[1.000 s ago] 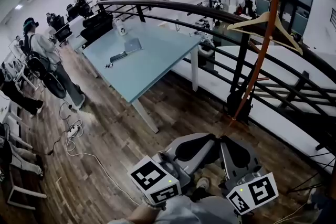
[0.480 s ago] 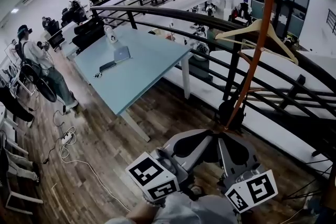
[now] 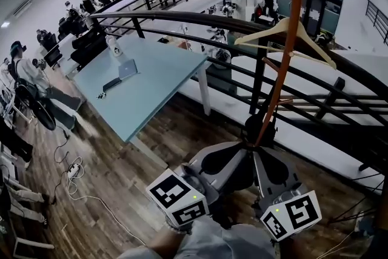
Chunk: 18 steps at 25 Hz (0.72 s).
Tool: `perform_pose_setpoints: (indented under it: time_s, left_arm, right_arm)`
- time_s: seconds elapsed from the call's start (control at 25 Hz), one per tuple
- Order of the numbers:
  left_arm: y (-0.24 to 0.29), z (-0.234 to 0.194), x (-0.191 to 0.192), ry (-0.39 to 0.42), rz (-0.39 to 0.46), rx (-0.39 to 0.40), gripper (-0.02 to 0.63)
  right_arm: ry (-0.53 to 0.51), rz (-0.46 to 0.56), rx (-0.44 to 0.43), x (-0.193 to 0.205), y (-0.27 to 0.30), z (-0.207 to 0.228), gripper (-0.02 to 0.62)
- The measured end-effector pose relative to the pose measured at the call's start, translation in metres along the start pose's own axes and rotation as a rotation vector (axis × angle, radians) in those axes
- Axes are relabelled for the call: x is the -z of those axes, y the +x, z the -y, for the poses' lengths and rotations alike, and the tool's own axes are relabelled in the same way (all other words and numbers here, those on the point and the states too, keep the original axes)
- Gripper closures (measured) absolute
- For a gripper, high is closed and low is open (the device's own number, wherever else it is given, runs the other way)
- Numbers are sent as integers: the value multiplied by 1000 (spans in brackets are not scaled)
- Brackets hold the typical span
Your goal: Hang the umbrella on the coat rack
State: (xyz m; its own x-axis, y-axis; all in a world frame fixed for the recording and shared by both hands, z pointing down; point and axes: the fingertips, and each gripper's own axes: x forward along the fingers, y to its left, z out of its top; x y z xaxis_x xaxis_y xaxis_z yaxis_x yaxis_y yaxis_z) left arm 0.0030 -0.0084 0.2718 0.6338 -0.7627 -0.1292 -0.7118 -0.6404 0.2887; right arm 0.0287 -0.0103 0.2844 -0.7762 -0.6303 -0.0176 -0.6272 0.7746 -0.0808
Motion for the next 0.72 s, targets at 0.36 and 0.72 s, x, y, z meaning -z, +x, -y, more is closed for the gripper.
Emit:
perform_pose_setpoints:
  time_s: [0.36,0.72]
  left_arm:
    - [31,-35,5,-33,-11,60,604]
    - [89,-83,-18,-30,-12,172,605]
  right_arm:
    - [-17,-20,72,8,26,27,595]
    - [14,-40,148,14,80,80,597]
